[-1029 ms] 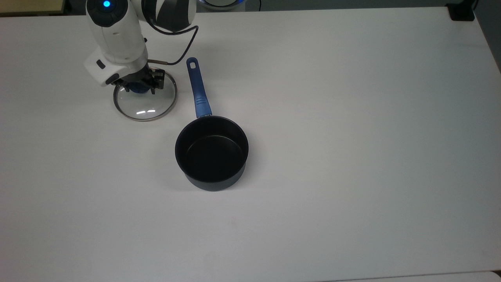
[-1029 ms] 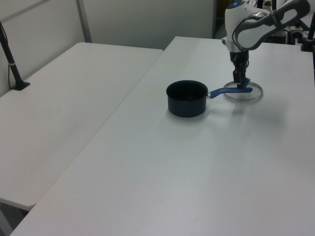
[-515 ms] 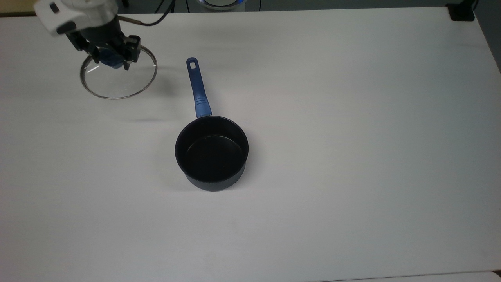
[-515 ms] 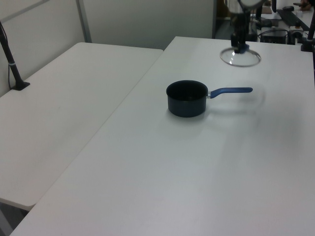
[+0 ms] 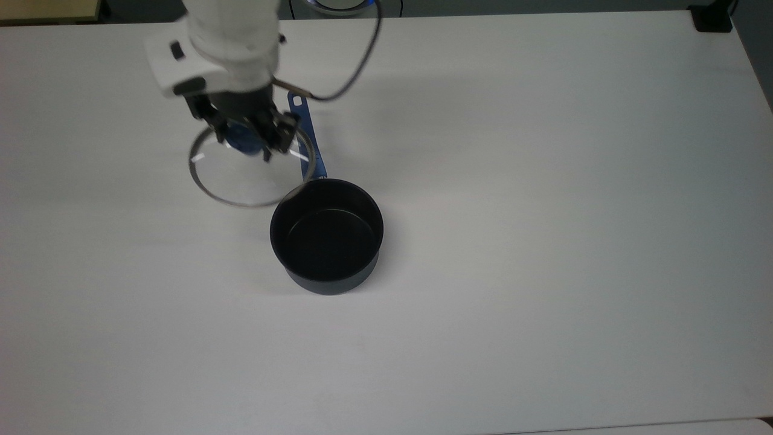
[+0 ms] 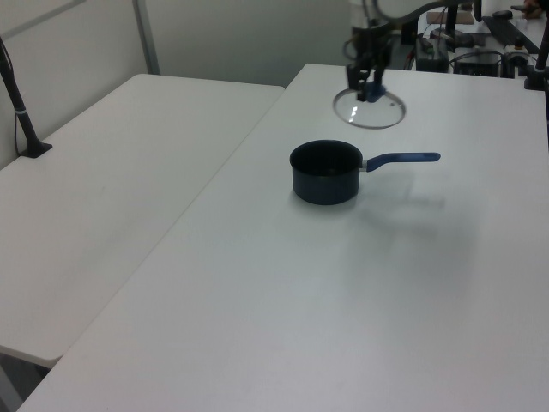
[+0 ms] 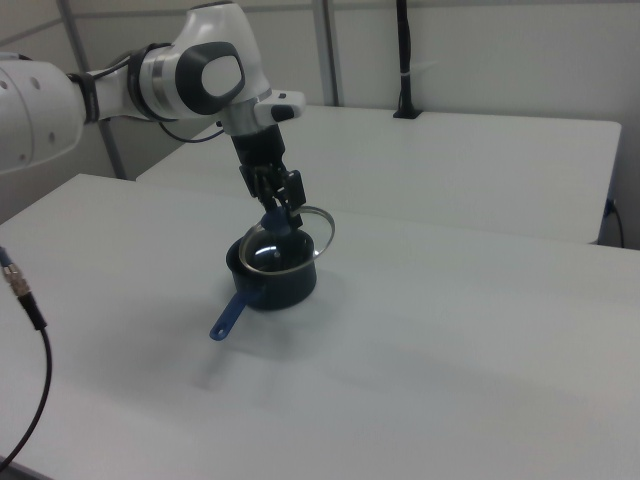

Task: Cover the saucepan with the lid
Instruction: 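Lift the lid and carry it over the saucepan opening, then lower the lid onto the saucepan rim and open the gripper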

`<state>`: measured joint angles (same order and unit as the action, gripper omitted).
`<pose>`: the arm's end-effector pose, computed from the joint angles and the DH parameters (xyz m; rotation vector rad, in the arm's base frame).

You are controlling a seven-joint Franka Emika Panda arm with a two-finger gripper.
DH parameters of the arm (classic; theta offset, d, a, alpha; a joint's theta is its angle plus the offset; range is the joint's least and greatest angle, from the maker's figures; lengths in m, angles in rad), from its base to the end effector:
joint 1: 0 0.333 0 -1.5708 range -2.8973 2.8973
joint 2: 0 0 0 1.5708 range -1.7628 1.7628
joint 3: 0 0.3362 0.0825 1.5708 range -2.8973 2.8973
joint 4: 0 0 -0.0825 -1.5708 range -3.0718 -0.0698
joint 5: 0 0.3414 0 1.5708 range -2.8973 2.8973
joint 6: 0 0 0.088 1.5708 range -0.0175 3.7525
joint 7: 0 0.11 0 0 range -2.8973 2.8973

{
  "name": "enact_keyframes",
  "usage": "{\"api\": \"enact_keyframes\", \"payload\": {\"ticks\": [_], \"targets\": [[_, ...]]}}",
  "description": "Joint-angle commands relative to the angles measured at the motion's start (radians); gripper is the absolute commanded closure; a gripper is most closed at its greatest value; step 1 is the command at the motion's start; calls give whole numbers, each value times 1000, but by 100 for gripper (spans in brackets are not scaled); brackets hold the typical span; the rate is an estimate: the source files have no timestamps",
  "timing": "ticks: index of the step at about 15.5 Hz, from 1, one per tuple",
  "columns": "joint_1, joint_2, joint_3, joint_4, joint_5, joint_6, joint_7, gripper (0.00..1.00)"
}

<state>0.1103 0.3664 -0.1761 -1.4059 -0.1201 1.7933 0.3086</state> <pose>0.6370 -0.0331 0.5259 2.9231 -0.4974 0.0714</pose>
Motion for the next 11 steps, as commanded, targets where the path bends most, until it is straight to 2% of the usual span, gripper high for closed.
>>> {"api": "enact_keyframes", "payload": {"ticks": [1,5,8,11], "targets": [[18,94,-5,125,56,-37,119,53],[58,137,10,133,65,6,214,53],[66,186,18,179,109,12,247,53],[71,209,18,196,112,33,303,53]]}}
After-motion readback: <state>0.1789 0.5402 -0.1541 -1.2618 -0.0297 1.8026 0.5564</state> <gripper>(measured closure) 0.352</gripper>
